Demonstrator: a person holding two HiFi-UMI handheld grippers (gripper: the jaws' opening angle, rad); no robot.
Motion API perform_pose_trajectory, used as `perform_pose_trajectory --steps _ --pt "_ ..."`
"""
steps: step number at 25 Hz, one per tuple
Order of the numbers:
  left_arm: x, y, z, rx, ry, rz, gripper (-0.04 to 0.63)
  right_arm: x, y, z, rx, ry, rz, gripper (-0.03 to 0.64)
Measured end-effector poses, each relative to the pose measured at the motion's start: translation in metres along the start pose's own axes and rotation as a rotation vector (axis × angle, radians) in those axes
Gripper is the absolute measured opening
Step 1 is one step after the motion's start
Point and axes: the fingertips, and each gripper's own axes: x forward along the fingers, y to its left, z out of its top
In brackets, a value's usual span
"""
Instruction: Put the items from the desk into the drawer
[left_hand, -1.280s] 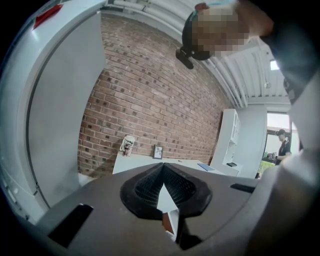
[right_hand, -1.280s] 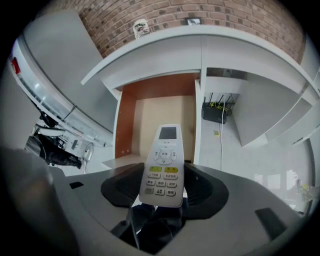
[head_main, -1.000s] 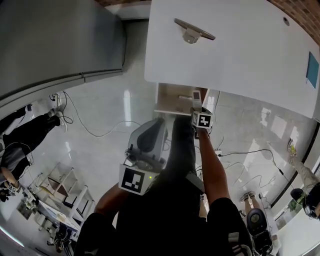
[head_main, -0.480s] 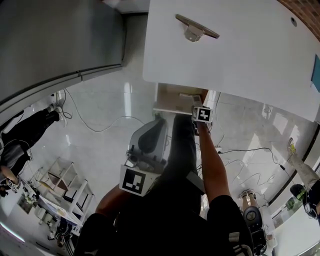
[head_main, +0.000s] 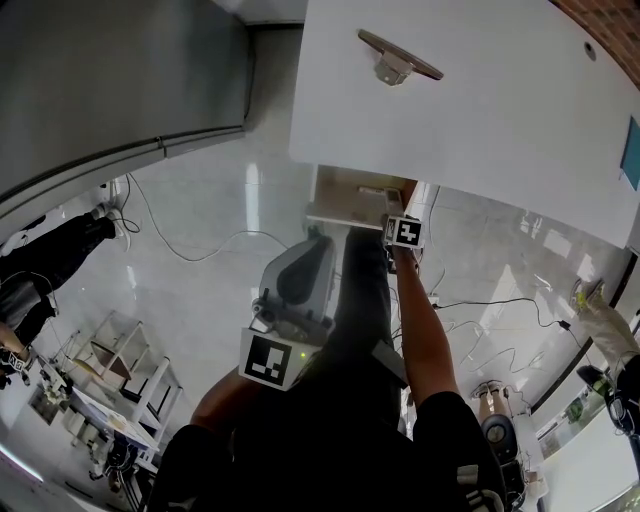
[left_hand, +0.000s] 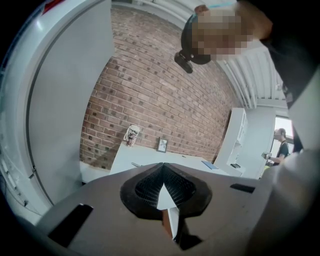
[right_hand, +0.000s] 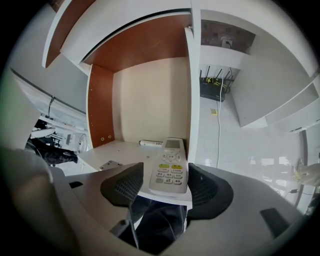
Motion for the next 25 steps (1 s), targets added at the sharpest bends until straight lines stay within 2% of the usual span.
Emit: perform_pose_trajectory --steps 10,15,18,21,25 --pt "-0.02 0.0 0.016 0.007 -0.057 -0.004 0.002 -0.041 0.014 0.011 -0.031 -0.092 -0.004 0.252" --pt "-0.036 -0.005 0.036 0.035 -0.117 -0.02 0.002 -0.085 0.027 0.015 -0.044 -0.168 0.011 0.247" --pt "-0.05 -0.011 0.05 0.047 -0.134 -0.038 0.002 -0.121 0.037 0.019 -0.098 -0.227 0.005 0.157" --pt "-0.063 -0.016 0.064 0.06 -0.161 -0.053 0.002 -0.16 0.05 0.038 -0.148 -0.359 0.025 0.09" --pt "-0.075 -0.021 0.082 0.078 -0.19 -0.071 0.002 -0.229 0.067 0.065 -0.161 -0.517 0.03 0.016"
